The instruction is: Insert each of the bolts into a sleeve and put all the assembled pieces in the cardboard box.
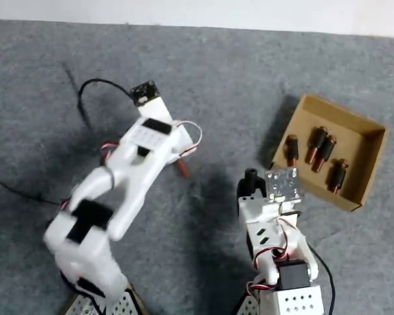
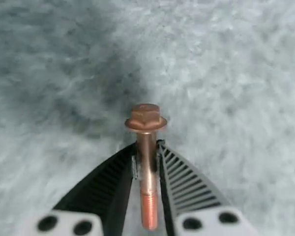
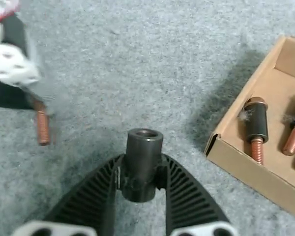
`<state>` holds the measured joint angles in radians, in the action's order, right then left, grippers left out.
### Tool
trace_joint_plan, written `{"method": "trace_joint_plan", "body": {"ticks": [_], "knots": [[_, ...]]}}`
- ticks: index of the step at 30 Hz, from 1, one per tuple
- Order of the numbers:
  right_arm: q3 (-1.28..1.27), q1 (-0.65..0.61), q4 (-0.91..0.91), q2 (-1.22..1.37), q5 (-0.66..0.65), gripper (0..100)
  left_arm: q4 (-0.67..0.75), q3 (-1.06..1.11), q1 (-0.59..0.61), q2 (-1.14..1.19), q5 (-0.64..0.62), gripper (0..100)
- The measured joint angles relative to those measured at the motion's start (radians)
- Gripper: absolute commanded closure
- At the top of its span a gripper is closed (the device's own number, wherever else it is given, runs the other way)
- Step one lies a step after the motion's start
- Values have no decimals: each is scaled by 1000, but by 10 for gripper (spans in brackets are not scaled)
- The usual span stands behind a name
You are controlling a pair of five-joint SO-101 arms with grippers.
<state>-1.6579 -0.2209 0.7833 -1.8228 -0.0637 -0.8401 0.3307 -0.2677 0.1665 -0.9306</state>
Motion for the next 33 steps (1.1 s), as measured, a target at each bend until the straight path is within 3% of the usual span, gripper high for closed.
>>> {"method": "trace_joint_plan", "body": {"ticks": [5, 11, 17, 22, 33], "knots": [[-5, -81, 0, 0, -11, 995, 110, 256, 0, -333, 44, 996], [-11, -199, -37, 0, -158, 995, 391, 651, 0, -779, 80, 995], [-11, -265, -57, 0, -203, 995, 629, 993, -14, -1174, 78, 995], [-11, -273, -97, 0, -226, 995, 658, 1160, -95, -1458, 78, 995], [-11, -341, -100, 0, -284, 995, 663, 1344, -132, -1950, 78, 994]]}}
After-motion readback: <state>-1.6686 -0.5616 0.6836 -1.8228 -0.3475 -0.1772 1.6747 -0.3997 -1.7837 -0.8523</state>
